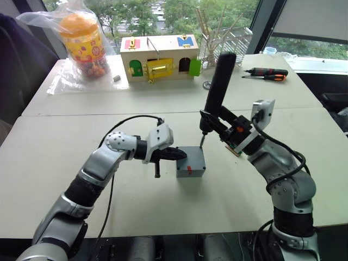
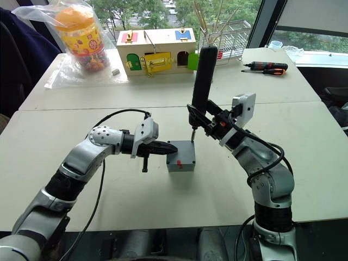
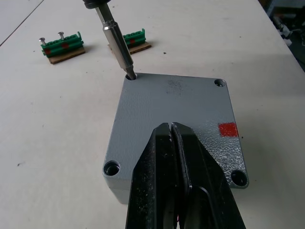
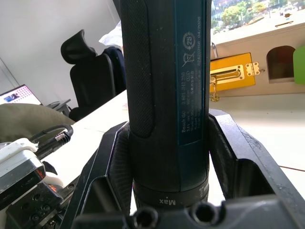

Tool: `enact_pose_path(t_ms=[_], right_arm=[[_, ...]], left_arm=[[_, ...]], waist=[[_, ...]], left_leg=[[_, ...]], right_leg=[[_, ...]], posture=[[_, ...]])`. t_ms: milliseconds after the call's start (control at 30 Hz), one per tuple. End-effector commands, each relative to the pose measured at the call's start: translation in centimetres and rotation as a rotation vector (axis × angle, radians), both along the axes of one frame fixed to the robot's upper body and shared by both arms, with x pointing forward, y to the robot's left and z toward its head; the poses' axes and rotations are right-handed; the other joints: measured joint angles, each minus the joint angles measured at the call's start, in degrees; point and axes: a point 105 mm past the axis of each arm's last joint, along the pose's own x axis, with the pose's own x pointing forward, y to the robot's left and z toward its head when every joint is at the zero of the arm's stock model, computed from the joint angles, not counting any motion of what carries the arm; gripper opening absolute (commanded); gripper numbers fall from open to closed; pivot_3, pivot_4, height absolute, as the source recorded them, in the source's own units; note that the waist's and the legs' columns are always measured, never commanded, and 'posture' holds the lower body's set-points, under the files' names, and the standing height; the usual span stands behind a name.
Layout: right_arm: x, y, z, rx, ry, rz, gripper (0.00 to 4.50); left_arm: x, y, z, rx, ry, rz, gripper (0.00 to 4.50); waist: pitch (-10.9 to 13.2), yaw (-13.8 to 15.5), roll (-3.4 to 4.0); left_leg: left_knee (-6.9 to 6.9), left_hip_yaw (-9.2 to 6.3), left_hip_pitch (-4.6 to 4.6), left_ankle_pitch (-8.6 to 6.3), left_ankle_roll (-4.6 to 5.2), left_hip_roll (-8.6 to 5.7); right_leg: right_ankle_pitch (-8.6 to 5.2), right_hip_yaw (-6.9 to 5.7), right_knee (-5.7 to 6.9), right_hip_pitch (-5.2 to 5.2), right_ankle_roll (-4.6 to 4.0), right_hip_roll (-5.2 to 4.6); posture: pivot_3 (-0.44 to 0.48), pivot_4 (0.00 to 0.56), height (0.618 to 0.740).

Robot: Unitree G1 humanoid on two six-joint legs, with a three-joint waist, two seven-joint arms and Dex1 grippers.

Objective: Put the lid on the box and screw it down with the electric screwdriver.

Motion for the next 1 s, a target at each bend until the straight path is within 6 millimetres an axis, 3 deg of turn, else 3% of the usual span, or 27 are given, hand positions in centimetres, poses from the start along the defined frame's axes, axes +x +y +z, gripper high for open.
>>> enact_pose_path(t_ms=[33,300,467,1000], right_arm=[[-0.6,0.7,0.0,-0.022,-0.03,0.032,1.84],[-1.4,2.1,-3.7,-0.084,0.045,0.059,1.84],[-1.0,1.8,-5.3,-0.1,0.095,0.017,1.84],[-0.4,1.2,-6.7,-0.076,0.132,-0.022,1.84]], left_arm=[[-0.1,0.0,-0.1,0.007,0.006,0.001,0.0],[-0.2,0.4,-1.5,0.062,0.019,0.003,0.0],[-0.3,0.3,-1.8,0.075,0.013,-0.002,0.0],[-0.3,0.0,-1.8,0.069,0.014,-0.008,0.0]], waist=[[0.0,0.0,0.0],[-0.2,-0.1,-0.18],[-0.7,-0.1,-0.41],[-1.5,0.0,-0.63]], left_leg=[[0.0,0.0,0.01,0.0,0.0,0.0],[-0.02,-0.03,0.19,-0.01,0.01,0.01],[-0.03,-0.05,0.25,-0.01,0.01,0.08],[-0.04,-0.07,0.32,-0.05,0.08,0.27]], right_leg=[[0.0,0.0,0.0,0.0,0.0,0.0],[0.0,0.0,-0.01,0.19,0.0,0.01],[-0.01,0.0,-0.01,0.24,-0.01,0.02],[-0.01,-0.02,-0.1,0.37,-0.02,0.02]], posture=[[0.0,0.15,0.711],[0.0,0.15,0.711],[0.0,0.15,0.711],[0.0,0.15,0.711]])
